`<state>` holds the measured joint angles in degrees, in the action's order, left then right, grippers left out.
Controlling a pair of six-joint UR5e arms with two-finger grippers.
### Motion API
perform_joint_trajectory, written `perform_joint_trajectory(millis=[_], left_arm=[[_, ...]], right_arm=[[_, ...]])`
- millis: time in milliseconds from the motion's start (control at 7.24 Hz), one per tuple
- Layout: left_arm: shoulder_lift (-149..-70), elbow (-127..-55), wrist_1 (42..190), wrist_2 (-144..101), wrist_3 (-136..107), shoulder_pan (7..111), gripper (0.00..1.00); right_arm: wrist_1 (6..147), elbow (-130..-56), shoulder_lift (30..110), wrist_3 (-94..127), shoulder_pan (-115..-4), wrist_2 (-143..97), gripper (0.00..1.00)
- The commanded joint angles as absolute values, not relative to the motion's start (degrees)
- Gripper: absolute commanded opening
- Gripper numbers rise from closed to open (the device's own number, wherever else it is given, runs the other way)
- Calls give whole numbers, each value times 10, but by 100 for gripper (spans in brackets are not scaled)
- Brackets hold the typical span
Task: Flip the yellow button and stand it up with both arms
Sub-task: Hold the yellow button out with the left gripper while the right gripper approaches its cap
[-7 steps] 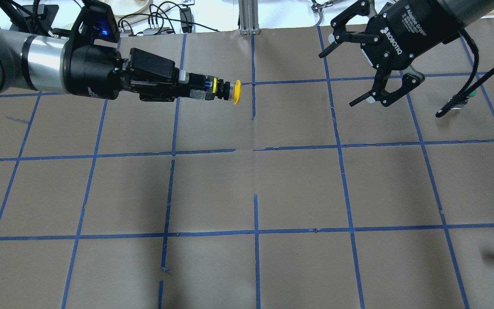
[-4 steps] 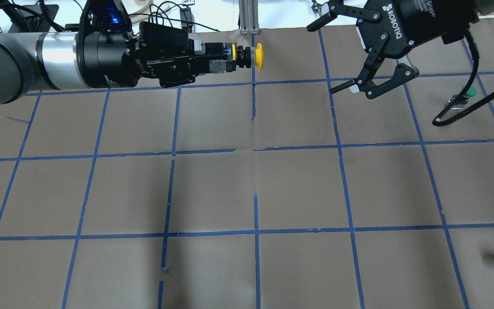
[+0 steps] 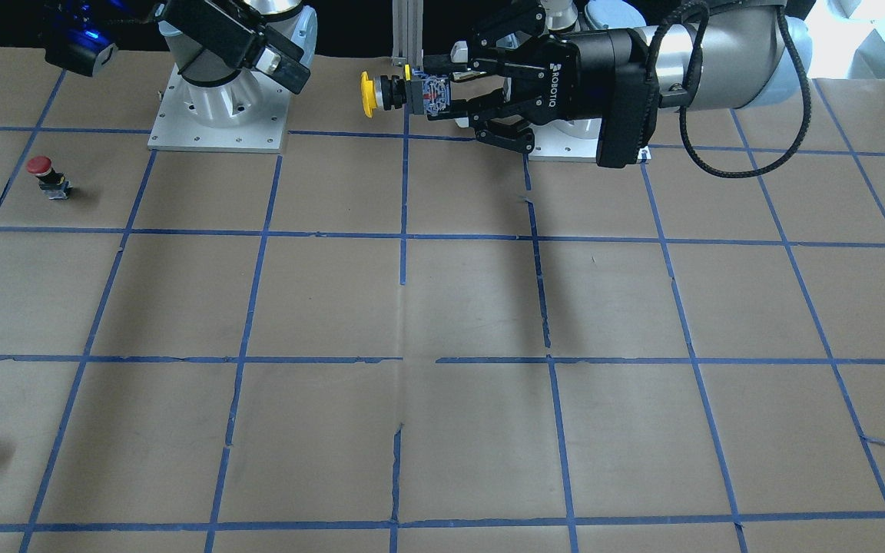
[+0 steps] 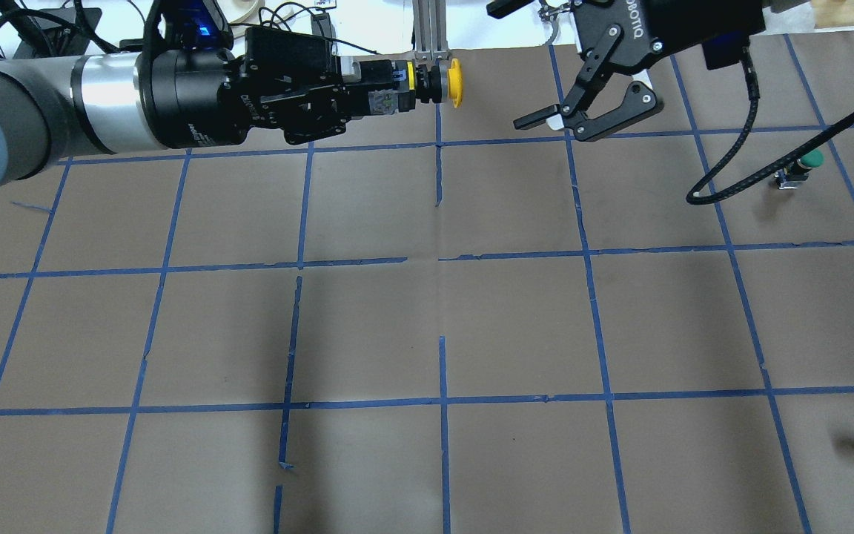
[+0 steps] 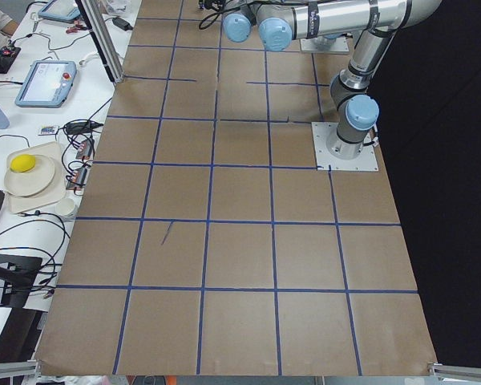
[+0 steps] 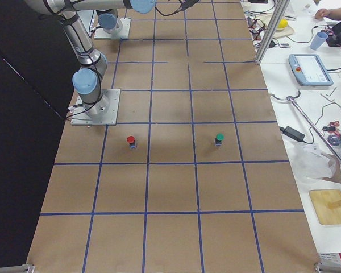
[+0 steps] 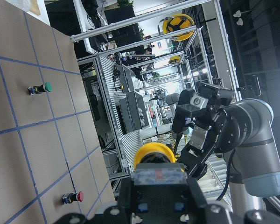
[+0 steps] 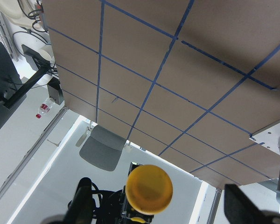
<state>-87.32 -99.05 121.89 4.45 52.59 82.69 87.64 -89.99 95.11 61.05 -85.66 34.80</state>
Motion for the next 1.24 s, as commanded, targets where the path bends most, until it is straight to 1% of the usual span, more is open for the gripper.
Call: perform_joint_trajectory(millis=[0,829,967,1106], left_arm=[[-875,-991,1218,33,526,827,15],[-876,-990,1218,30,525,828,15],[-876,-990,1218,30,525,828,15],[-876,-990,1218,30,525,828,15]], right_arm=[[916,-900,929,656,-878,349,99],[937,-899,931,682,-880,324,99],[936,-899,930,682,-880,323,97],[933,-900,930,681,-880,323,91]])
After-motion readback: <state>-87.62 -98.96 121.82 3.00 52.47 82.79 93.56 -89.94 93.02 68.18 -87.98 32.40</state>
